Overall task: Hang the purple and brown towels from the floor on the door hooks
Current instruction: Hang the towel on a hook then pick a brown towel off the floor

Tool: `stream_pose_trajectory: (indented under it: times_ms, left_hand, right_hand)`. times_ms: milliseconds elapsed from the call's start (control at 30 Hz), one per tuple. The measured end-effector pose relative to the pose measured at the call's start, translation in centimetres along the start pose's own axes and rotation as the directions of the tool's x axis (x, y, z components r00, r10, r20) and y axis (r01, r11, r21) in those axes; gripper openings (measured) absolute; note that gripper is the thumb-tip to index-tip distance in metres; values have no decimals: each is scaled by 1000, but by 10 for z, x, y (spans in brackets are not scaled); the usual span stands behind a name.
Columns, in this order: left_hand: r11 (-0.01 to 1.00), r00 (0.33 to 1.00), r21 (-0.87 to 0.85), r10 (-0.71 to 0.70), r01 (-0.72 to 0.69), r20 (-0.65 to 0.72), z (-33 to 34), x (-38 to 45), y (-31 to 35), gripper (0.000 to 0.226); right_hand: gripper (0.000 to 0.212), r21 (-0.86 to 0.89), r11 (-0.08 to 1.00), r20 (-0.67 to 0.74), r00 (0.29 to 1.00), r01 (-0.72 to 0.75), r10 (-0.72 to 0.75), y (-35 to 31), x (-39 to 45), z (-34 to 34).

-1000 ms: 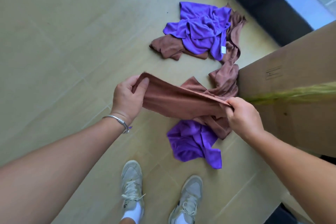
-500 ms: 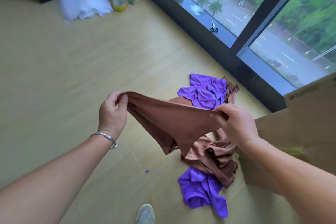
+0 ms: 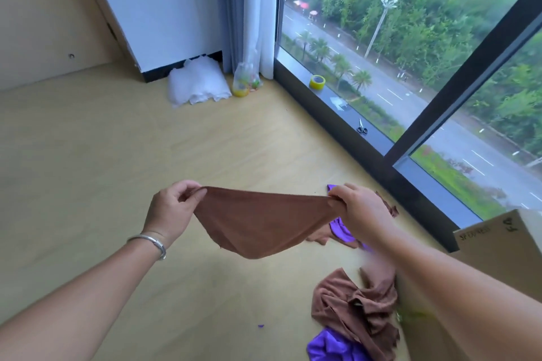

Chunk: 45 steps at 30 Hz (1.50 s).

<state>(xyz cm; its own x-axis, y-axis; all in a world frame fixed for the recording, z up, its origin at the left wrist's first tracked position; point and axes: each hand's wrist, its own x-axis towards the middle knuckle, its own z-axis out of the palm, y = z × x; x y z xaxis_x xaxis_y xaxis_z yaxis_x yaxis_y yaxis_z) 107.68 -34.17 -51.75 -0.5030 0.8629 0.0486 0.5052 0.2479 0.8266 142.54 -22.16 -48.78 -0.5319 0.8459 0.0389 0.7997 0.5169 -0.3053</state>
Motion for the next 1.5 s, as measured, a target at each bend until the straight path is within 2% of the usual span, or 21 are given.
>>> stream_pose_trajectory:
  times_ms: [167, 333, 500, 633, 833, 900, 1000, 1100, 1400, 1500]
  left_hand:
    - [995, 999, 93, -19, 16, 27, -59, 6, 1, 21]
    - [988, 993, 121, -104, 97, 56, -97, 13, -22, 16]
    - [980, 985, 105, -168, 171, -35, -111, 23, -56, 13]
    - [978, 978, 116, -156, 172, -136, -115, 23, -78, 12]
    - [980, 963, -59, -197, 190, -183, -120, -1, -99, 9]
    - [981, 959, -70, -192, 182, -209, -117, -21, -107, 7]
    - [987, 957, 80, -113, 139, -267, -106, -68, -122, 14]
    - [977, 956, 179, -58, 113, -289, -84, -129, -136, 16]
    - [938, 961, 248, -194, 240, -197, 11, -338, -181, 7]
    - [919, 945, 241, -276, 312, -173, 47, -401, -203, 6]
  right_hand:
    - [10, -2, 999, -8, 999, 38, -38, -48, 26, -16]
    - [19, -7, 998, -10, 998, 66, -66, -76, 62, 6]
    - [18, -14, 994, 31, 993, 111, -111, -93, 98, 41]
    - [17, 45, 991, 51, 991, 125, -128, -106, 110, 64]
    - [18, 55, 978, -5, 979, 201, -201, -119, 93, 80]
    - [17, 62, 973, -57, 974, 221, -218, -119, 80, 86]
    - [13, 93, 959, -118, 960, 266, -255, -116, 50, 99]
    - [8, 87, 940, -114, 940, 331, -320, -103, 7, 119]
    - [2, 132, 907, 41, 912, 399, -407, -37, -169, 196]
    - [4, 152, 912, 158, 901, 381, -404, -14, -223, 226]
